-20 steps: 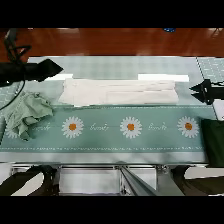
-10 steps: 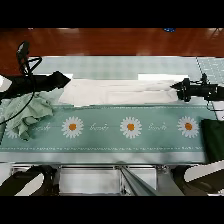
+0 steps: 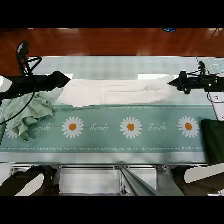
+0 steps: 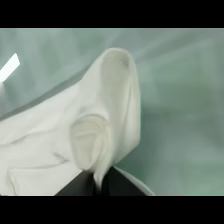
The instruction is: Fold the shirts.
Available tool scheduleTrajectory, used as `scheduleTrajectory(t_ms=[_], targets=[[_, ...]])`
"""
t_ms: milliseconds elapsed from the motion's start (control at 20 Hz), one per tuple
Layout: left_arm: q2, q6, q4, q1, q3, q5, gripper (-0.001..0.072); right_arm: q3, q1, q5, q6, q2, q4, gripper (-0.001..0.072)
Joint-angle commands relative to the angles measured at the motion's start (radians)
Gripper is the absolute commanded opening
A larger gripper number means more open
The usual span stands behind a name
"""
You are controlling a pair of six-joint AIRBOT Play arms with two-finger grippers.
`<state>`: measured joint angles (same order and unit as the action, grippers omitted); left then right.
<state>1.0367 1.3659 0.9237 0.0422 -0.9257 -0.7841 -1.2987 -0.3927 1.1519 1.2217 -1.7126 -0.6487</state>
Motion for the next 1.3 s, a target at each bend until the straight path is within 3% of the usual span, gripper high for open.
scheduleTrajectory(t_ms=[0,50,300,600,850,1050,1250], targets=[[0.0,-0.006,0.0,0.034,0.0,0.002,0.0227,0.018,0.002,0.09,0.031,0.192,-0.212,0.0021],[0.003,-0.027,0.0,0.067,0.0,0.004,0.0024,0.043,-0.001,0.094,0.031,0.27,-0.225,0.0021],[0.154,0.0,-0.031,0.336,-0.06,0.113,0.0024,0.216,-0.009,0.126,0.039,0.689,-0.226,0.0021],[0.612,0.071,-0.03,0.581,-0.5,-0.055,0.0024,0.332,-0.009,0.203,0.132,1.033,-0.225,0.0021],[0.953,0.145,-0.03,0.744,-0.897,-0.367,0.0024,0.335,-0.008,0.231,0.155,1.11,-0.223,0.0022],[1.048,0.229,-0.04,0.85,-1.001,-0.365,0.0025,0.335,-0.008,0.23,0.155,1.11,-0.223,0.0022],[1.036,0.218,-0.06,0.813,-1.02,-0.411,0.0025,0.335,-0.008,0.229,0.156,1.11,-0.226,0.0022]])
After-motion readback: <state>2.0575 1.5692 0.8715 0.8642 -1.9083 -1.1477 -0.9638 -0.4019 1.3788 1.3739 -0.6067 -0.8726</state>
